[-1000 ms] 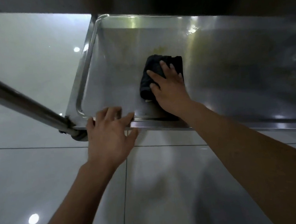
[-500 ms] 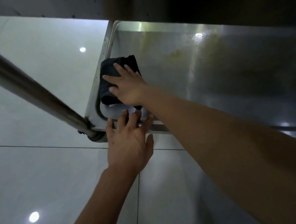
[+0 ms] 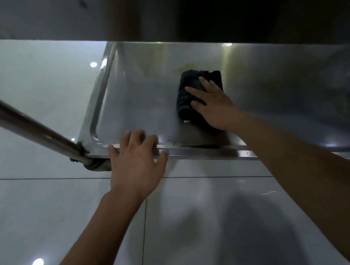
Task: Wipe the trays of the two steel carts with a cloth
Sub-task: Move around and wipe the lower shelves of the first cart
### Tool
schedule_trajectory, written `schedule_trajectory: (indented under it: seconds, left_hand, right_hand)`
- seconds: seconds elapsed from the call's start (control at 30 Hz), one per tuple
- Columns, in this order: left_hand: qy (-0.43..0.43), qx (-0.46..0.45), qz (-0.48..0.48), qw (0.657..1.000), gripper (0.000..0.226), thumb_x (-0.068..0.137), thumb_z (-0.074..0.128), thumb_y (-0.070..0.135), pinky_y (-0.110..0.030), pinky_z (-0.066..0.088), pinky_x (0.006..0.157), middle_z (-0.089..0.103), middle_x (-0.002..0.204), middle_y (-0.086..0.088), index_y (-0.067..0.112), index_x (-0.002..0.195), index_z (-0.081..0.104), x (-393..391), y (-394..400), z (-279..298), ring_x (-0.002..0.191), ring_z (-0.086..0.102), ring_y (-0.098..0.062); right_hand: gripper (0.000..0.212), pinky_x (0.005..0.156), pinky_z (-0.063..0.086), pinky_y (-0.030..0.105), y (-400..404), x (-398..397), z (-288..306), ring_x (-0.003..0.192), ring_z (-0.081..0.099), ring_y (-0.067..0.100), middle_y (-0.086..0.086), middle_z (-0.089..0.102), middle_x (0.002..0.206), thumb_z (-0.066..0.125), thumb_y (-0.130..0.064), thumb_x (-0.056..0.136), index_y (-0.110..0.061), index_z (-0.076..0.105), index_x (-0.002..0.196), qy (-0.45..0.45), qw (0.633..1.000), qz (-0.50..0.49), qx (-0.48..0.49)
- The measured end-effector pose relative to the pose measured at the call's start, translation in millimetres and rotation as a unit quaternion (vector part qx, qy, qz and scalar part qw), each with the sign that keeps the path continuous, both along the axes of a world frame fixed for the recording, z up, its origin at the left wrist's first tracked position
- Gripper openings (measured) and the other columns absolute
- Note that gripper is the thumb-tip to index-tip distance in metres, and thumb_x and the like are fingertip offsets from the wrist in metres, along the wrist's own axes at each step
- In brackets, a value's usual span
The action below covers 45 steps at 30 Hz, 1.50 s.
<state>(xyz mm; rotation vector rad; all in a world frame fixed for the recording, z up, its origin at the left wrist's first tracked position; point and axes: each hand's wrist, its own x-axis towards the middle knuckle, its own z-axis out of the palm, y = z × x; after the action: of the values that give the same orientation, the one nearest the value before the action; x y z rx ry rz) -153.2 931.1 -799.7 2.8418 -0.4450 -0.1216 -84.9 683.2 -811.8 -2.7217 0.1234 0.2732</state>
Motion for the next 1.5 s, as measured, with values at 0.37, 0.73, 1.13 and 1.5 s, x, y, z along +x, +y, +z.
schedule_trajectory:
  seconds: [0.37, 0.73, 1.13, 1.5]
  left_hand:
    - [0.032, 0.182, -0.331, 0.925, 0.051, 0.098, 0.042, 0.045, -0.052, 0.035, 0.108, 0.039, 0.147, -0.006, 0.021, 0.142, 0.042, -46.8, -135.7, 35.8, 0.136, 0.035, -0.028]
    - [0.043, 0.042, -0.099, 0.993, 0.037, 0.091, 0.054, 0.031, -0.047, 0.043, 0.099, 0.054, 0.136, -0.003, 0.019, 0.124, 0.065, -92.4, -198.4, 8.9, 0.124, 0.046, -0.029]
    - [0.005, 0.048, -0.102, 0.994, 0.033, 0.095, 0.048, 0.034, -0.054, 0.037, 0.103, 0.055, 0.131, -0.003, 0.019, 0.119, 0.062, -88.0, -253.2, 8.9, 0.122, 0.046, -0.029]
    - [0.024, 0.046, -0.172, 0.984, 0.036, 0.096, 0.044, 0.034, -0.048, 0.042, 0.1, 0.046, 0.14, -0.001, 0.021, 0.125, 0.061, -107.3, -312.3, 7.6, 0.131, 0.037, -0.025]
  right_hand:
    - [0.051, 0.122, 0.004, 0.04, -120.0, -95.9, 7.2, 0.153, -0.004, 0.026, -0.002, -0.006, 0.167, 0.031, -0.045, 0.106, -0.044, 0.017, 0.155, 0.039, 0.998, 0.042, -0.041]
    - [0.039, 0.123, 0.003, 0.048, -119.6, -135.1, 7.1, 0.153, 0.003, 0.022, -0.004, 0.012, 0.167, 0.038, -0.038, 0.106, -0.034, 0.049, 0.143, -0.042, 0.993, -0.099, 0.051]
    - [0.051, 0.123, 0.011, 0.046, -196.3, -170.0, -1.9, 0.154, 0.003, 0.022, -0.001, 0.007, 0.167, 0.032, -0.037, 0.108, -0.034, 0.021, 0.157, -0.055, 0.998, 0.028, -0.034]
    - [0.046, 0.123, 0.012, 0.047, -251.8, -207.5, -9.6, 0.154, 0.007, 0.022, -0.001, 0.015, 0.166, 0.039, -0.031, 0.107, -0.033, 0.035, 0.152, -0.099, 0.991, -0.094, 0.012]
